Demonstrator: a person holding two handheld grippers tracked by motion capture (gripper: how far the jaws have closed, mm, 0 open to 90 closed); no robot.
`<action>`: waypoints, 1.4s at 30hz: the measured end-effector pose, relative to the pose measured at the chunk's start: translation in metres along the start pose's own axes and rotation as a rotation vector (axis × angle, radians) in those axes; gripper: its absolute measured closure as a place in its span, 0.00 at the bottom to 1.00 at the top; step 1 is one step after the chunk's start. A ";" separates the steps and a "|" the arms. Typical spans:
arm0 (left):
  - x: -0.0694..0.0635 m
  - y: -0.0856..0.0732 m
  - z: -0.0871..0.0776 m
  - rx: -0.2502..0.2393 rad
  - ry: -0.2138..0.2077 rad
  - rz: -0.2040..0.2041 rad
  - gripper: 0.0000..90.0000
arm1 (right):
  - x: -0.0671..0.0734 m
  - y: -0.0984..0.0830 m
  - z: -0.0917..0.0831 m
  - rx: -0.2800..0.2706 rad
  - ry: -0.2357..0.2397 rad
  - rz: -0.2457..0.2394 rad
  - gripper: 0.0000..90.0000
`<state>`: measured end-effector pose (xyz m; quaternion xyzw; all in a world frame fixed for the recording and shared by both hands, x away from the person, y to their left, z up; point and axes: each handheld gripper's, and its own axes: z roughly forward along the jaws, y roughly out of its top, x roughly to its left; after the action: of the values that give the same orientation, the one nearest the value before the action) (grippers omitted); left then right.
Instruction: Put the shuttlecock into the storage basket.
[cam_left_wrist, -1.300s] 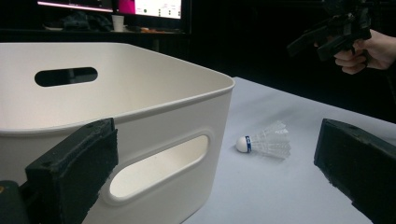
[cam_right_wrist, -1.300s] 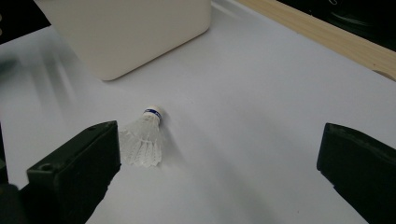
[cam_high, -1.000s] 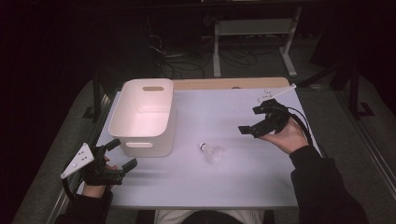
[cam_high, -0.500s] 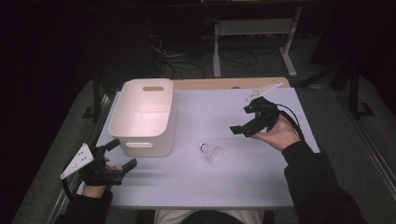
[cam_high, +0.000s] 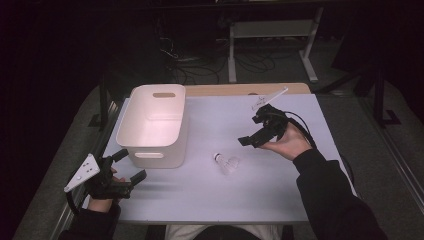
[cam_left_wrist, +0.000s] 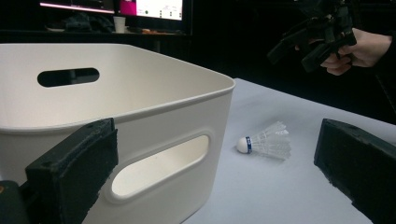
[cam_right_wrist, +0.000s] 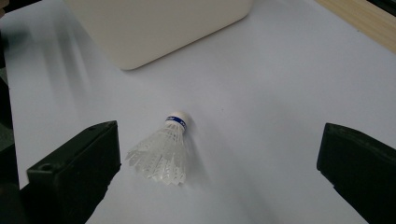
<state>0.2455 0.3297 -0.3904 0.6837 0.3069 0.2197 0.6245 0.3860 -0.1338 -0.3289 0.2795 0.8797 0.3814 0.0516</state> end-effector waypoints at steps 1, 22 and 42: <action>0.000 0.000 0.000 0.000 0.000 0.000 0.00 | 0.000 0.001 0.001 -0.001 0.001 -0.001 0.00; 0.000 0.000 0.000 -0.001 -0.002 0.000 0.00 | -0.003 0.012 0.030 0.054 0.038 0.001 0.00; 0.000 0.000 0.000 -0.001 -0.006 -0.001 0.00 | 0.000 0.023 0.057 0.128 0.076 -0.016 0.00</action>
<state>0.2454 0.3299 -0.3905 0.6840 0.3054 0.2173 0.6258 0.4141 -0.0840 -0.3530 0.2608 0.9057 0.3343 0.0033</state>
